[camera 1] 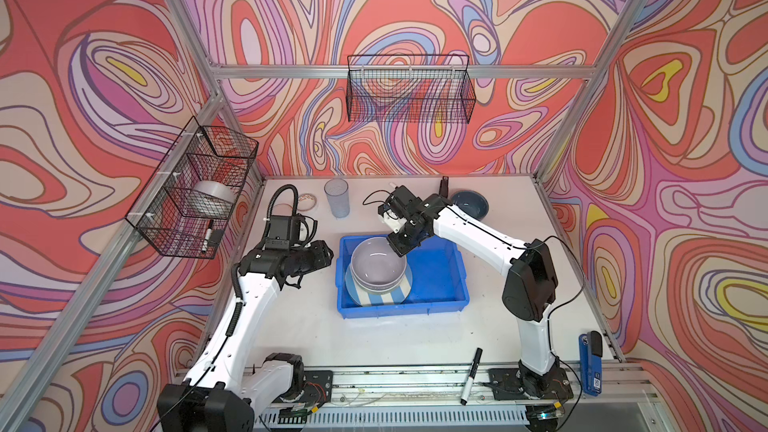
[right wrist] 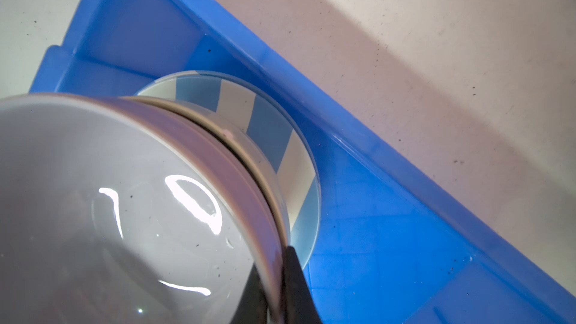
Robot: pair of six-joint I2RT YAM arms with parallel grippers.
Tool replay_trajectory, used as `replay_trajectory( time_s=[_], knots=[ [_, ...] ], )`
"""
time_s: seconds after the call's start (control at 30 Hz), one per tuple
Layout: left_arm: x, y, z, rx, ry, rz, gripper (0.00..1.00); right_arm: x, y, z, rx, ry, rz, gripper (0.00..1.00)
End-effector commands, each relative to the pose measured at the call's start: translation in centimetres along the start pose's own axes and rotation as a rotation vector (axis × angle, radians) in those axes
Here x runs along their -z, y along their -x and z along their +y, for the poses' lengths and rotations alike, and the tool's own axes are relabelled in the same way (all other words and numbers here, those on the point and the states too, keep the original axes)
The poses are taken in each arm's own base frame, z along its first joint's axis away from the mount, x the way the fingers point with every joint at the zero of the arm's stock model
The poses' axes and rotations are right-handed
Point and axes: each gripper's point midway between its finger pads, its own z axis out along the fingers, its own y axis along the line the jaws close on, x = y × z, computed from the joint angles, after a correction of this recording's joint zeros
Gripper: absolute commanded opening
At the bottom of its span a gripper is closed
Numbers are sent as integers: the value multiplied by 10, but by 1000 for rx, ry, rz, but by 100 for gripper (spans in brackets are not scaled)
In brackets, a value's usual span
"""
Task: Place the mixed dishes into the plastic bin
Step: 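Lower the lavender bowl into the green bowl in the bin with the right gripper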
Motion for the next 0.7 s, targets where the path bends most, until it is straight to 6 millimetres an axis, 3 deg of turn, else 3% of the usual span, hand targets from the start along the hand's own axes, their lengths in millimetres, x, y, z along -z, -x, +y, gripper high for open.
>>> replay_trajectory(
  time_s=[0.0,0.2,0.67],
  knots=[
    [-2,0,1,-1,-8,-1,54,33,22,13,-8,35,-129,11],
    [-3,-1,0,1,-12,3,54,45,25,13,-20,32,-157,24],
    [-3,-1,0,0,-14,8,54,41,13,7,-37,2,-129,23]
  ],
)
